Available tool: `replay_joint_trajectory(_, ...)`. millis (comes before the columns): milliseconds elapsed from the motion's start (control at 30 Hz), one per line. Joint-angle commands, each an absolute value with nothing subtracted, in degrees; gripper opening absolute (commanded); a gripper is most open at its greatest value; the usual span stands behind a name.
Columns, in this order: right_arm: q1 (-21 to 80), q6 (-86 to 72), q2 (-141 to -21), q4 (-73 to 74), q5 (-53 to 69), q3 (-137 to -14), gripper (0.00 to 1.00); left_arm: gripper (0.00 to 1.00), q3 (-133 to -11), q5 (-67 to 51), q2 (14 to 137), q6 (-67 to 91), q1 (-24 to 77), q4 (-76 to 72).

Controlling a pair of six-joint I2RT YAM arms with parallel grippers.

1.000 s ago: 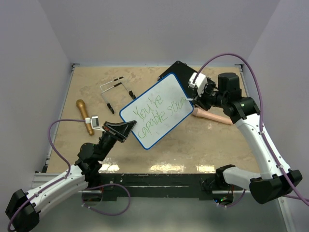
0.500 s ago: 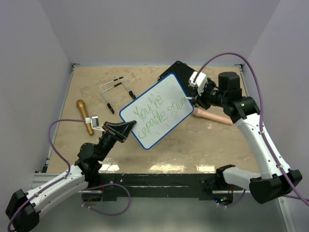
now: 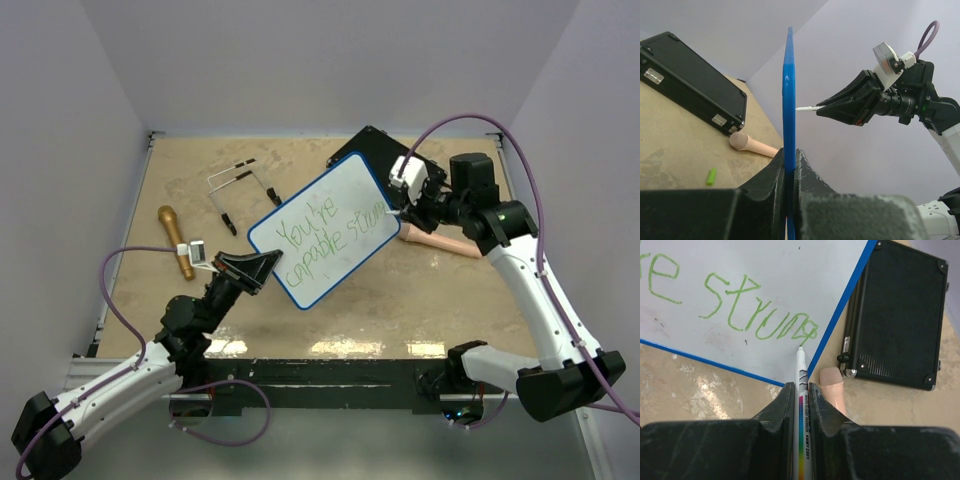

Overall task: Write a sentence on the whiteboard
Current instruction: Write a sentence on the whiteboard, then put down the whiteboard on the whiteboard stand.

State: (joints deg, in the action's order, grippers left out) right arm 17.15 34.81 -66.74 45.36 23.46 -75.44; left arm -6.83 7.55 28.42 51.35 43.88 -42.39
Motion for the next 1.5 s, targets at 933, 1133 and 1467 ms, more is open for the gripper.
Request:
replay_joint_trajectory(933,12.92,34.11,-60.74,49.4,34.79,-84.73,0.0,0.0,-9.67,7.91,26.81,48.87,43.77,-48.61)
replay_joint_trajectory(1133,9.23,31.12,-56.7,44.12,37.26,-79.9,0.0,0.0,-12.04,7.38,27.6,45.1,43.68,-45.88)
replay_joint_trajectory(1467,4.92,29.36,-53.18,40.69,41.92,-76.55,0.0,0.0,-20.55,-0.6,28.21,31.83,43.15,-37.1)
